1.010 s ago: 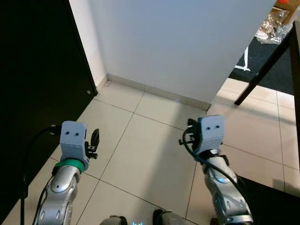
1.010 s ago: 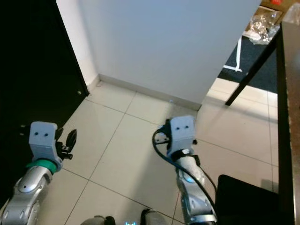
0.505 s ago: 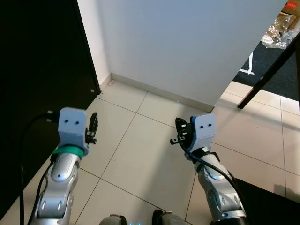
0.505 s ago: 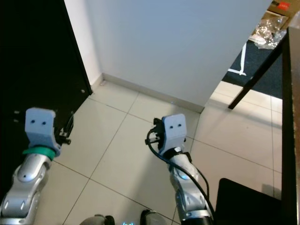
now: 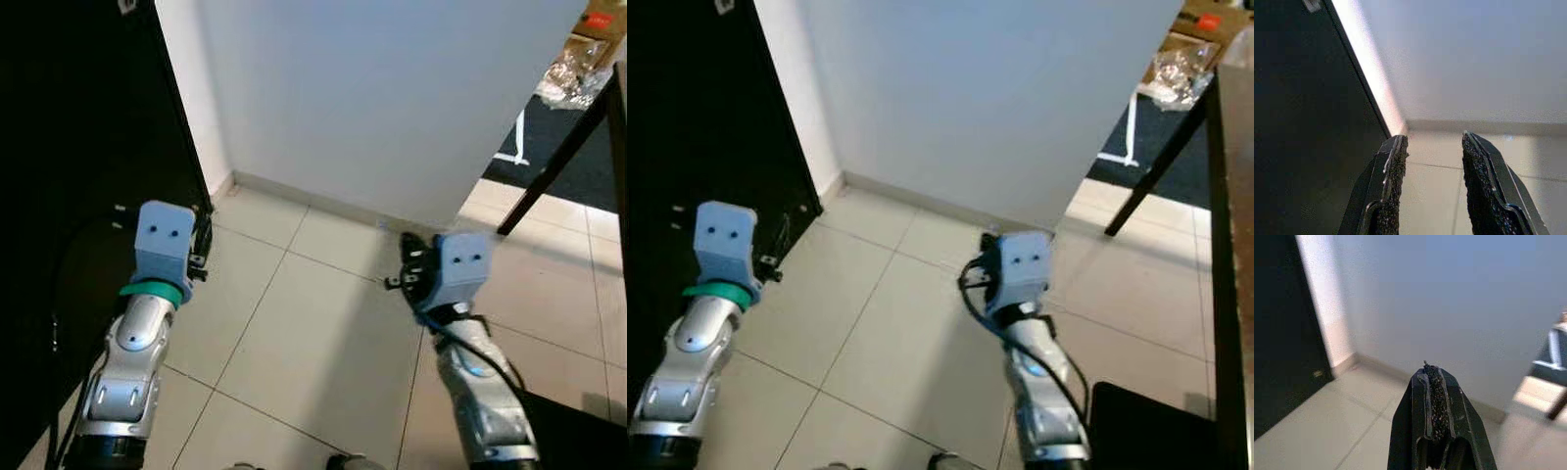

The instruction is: Hang keys on a hook

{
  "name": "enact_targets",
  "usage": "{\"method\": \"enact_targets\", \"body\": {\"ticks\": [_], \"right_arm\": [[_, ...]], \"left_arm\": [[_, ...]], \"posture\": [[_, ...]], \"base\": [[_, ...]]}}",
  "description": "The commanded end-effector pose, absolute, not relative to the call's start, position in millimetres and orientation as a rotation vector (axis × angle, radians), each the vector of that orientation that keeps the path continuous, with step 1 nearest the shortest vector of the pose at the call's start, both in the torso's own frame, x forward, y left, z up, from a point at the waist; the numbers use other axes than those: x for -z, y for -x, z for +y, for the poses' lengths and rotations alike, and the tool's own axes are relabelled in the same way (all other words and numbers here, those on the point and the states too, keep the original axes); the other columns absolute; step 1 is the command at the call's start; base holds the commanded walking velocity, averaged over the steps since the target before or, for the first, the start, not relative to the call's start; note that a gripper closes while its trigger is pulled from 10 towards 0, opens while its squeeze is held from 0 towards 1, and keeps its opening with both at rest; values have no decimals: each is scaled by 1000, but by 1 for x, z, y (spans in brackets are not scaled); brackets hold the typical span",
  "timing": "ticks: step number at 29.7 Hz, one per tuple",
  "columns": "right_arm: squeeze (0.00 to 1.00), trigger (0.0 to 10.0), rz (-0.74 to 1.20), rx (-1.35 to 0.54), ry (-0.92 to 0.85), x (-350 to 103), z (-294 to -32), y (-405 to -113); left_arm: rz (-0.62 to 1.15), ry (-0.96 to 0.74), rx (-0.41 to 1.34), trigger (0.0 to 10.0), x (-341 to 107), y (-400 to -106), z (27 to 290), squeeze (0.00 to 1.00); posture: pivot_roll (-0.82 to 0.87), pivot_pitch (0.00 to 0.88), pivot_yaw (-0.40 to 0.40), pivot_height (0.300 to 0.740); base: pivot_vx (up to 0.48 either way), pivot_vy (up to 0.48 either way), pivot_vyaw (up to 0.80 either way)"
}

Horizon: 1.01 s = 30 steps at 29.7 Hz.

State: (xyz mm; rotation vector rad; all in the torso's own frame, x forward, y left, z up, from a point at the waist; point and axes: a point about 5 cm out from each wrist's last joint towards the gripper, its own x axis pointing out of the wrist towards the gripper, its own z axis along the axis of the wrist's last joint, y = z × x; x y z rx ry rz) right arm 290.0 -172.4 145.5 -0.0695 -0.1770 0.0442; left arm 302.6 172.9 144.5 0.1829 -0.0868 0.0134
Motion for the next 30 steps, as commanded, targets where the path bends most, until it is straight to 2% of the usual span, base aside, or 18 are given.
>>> {"method": "enact_targets", "body": {"ticks": [1,9,16,25,30], "right_arm": [[0,10000,-179,-18,47,-145,-176,-289],[0,10000,-162,-8,10,-139,-163,-297],[0,10000,-149,-19,8,-136,-159,-298],[0,10000,-189,-81,27,-148,-156,-298],[0,10000,-172,-77,6,-141,-155,-297]], "left_arm": [[-43,-138,-22,10000,-133,-302,177,0],[-53,-89,10,10000,-138,-313,167,0],[-27,-1,-33,10000,-137,-309,178,0],[-1,-72,-39,10000,-127,-286,187,0],[-11,-116,-78,10000,-129,-288,192,0]], "posture": [[-105,0,105,740],[-93,0,133,740],[-31,27,125,740],[-19,67,102,740],[-4,71,109,740]], "base": [[0,0,0],[0,0,0],[0,0,0],[0,0,0],[0,0,0]]}}
